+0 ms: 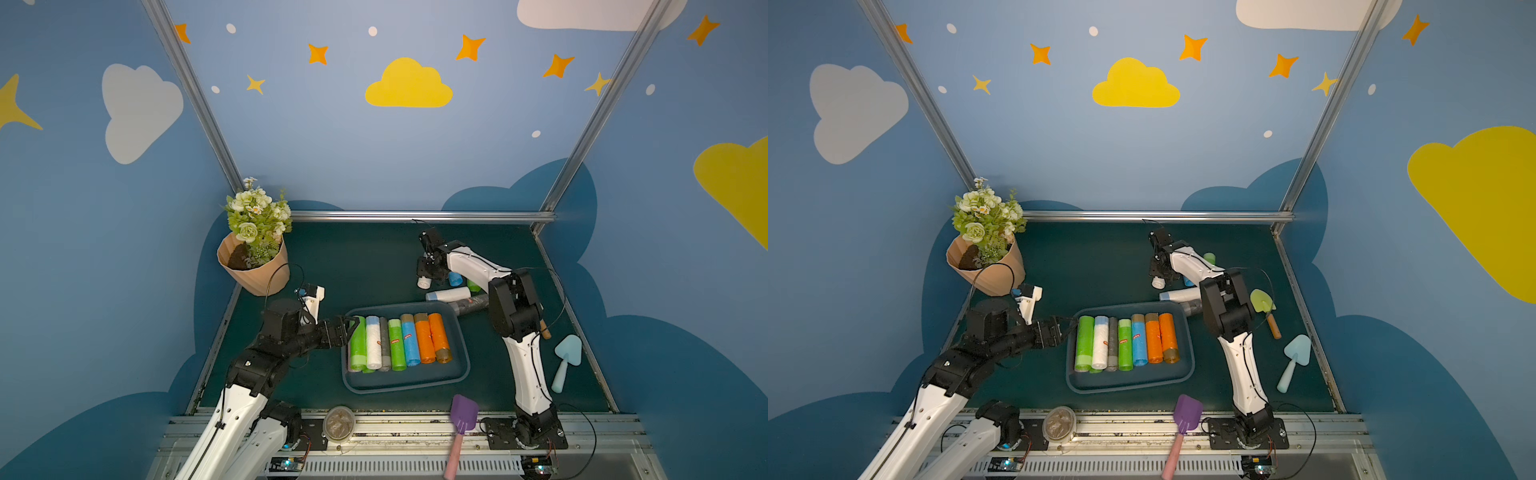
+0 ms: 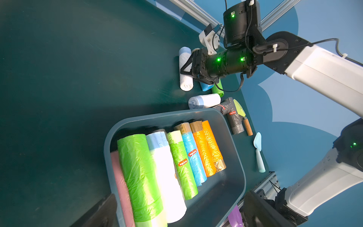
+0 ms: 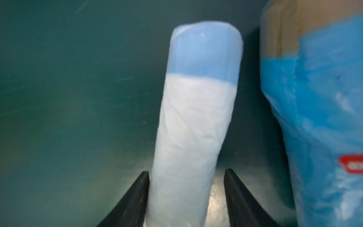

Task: Put the roll of trash bags into the storage box
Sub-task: Pick up the roll of trash bags from the center of the board.

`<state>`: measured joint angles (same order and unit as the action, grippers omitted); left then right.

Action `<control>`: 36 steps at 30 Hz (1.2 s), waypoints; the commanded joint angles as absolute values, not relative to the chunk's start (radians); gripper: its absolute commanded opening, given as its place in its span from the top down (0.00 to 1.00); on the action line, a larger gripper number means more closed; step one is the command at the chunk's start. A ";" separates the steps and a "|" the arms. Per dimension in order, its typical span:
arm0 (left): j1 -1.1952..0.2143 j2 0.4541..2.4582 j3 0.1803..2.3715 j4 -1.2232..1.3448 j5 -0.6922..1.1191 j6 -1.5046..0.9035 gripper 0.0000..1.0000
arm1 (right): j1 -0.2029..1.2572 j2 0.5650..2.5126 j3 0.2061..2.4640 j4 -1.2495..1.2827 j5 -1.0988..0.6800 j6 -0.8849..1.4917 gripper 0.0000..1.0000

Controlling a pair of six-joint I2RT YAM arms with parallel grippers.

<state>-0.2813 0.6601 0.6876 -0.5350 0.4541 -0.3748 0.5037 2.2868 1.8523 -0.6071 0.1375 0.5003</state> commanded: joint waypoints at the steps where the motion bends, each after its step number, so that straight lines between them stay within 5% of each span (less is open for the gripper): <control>1: -0.277 0.652 0.675 -0.521 0.450 -0.370 0.00 | 0.496 2.323 1.900 -0.638 0.135 0.477 0.46; 12: -0.275 0.638 0.677 -0.521 0.462 -0.369 0.00 | 0.488 2.371 1.975 -0.664 0.075 0.430 0.72; 36: -0.275 0.578 0.674 -0.523 0.463 -0.372 0.00 | 0.568 2.065 1.849 -0.618 0.097 0.322 0.75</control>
